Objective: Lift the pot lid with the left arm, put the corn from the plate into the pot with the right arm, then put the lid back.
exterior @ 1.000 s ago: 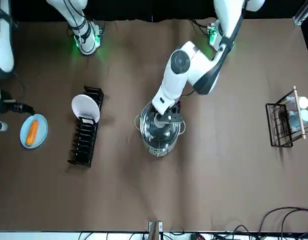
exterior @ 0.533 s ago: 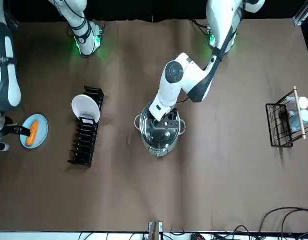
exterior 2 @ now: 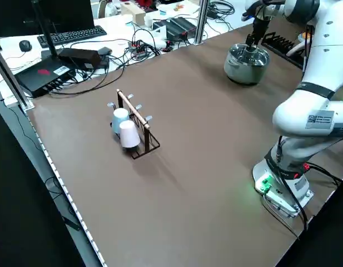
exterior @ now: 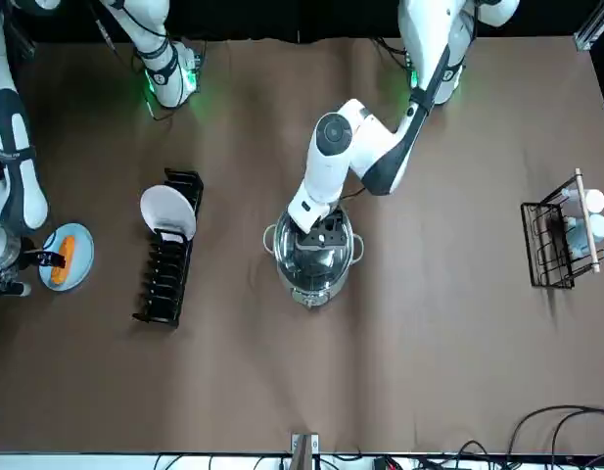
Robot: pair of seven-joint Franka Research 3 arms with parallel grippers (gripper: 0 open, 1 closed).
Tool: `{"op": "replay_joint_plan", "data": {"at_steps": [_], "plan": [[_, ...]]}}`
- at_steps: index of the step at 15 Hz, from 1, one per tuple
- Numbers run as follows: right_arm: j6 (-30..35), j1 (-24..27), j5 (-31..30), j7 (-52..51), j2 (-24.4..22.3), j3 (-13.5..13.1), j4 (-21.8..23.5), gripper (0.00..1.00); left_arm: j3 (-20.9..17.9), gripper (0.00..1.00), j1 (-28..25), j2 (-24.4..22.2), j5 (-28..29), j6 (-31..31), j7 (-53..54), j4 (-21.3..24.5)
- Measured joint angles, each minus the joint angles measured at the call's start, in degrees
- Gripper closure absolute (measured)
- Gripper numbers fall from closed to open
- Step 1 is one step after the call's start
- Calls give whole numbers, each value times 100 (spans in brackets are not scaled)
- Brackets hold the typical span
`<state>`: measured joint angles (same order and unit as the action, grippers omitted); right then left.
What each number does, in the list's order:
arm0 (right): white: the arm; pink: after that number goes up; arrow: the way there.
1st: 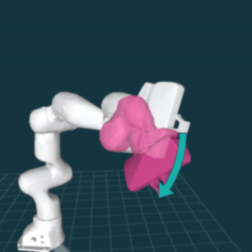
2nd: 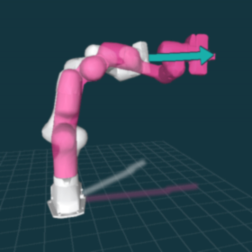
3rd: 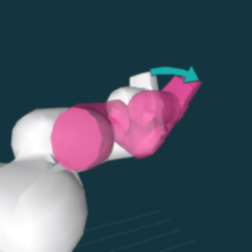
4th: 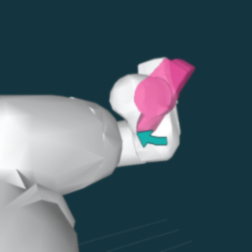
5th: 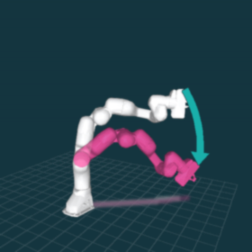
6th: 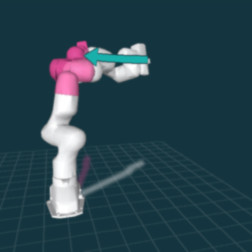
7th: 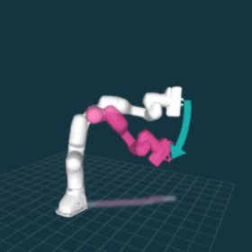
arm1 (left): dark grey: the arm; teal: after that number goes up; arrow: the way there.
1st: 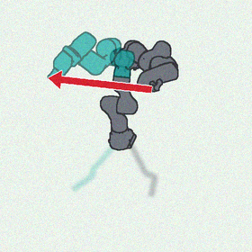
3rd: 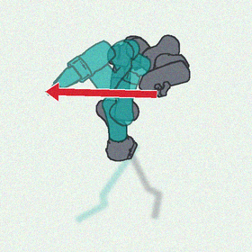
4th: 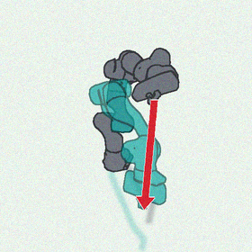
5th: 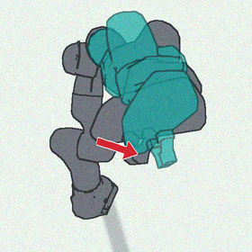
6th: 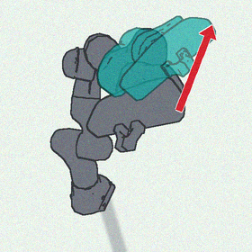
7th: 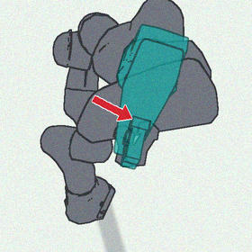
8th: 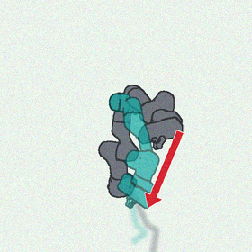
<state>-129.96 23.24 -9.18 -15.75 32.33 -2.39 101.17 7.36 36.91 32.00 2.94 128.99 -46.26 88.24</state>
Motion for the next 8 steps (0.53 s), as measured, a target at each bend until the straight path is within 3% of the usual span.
{"op": "replay_joint_plan", "data": {"at_steps": [4, 5, 7, 8], "plan": [[-21, 155, 0, -118, 196, 1, 34, 15, -4, 27, 15, 11, 3, -7, -2, 12], [-74, 220, 0, -176, 248, 1, 50, 16, -11, 33, 15, 9, 16, -18, -2, 11], [-193, 302, 0, -266, 383, 4, 84, 19, -16, 36, 16, 7, 22, -36, -2, 10], [-225, 314, 0, -283, 447, 5, 104, 20, -24, 44, 15, 3, 34, -59, -2, 9]]}}
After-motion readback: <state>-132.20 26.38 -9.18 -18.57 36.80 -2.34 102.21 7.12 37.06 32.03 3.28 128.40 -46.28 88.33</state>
